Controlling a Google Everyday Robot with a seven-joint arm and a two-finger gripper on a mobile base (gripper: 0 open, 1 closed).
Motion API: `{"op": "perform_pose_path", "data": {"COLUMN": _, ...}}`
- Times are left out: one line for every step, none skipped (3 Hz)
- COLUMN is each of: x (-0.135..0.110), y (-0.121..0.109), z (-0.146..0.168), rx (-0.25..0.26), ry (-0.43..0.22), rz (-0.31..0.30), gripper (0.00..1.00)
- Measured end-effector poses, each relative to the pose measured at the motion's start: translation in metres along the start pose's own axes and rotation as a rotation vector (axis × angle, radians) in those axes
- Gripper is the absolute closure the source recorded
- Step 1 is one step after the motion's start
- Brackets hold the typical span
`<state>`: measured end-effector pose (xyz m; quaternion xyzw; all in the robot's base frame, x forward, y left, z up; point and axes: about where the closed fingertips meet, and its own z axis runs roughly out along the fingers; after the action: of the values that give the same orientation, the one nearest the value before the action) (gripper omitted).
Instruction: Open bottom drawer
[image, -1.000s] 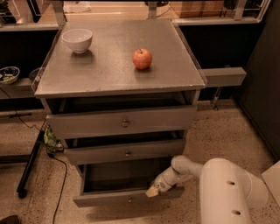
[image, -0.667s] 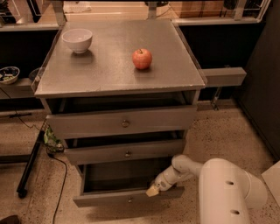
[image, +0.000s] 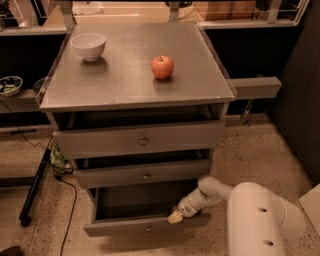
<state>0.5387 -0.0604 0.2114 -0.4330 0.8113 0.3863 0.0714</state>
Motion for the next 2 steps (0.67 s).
{"op": "perform_pose_path", "data": {"x": -0.0025, "y": -0.0035, "z": -0.0052, "rx": 0.006, "ry": -0.006, "rz": -0.009, "gripper": 1.0}}
{"op": "perform_pose_path", "data": {"x": -0.0037, "y": -0.0069, "z": -0.0072, "rx": 0.006, "ry": -0.006, "rz": -0.009, "gripper": 1.0}}
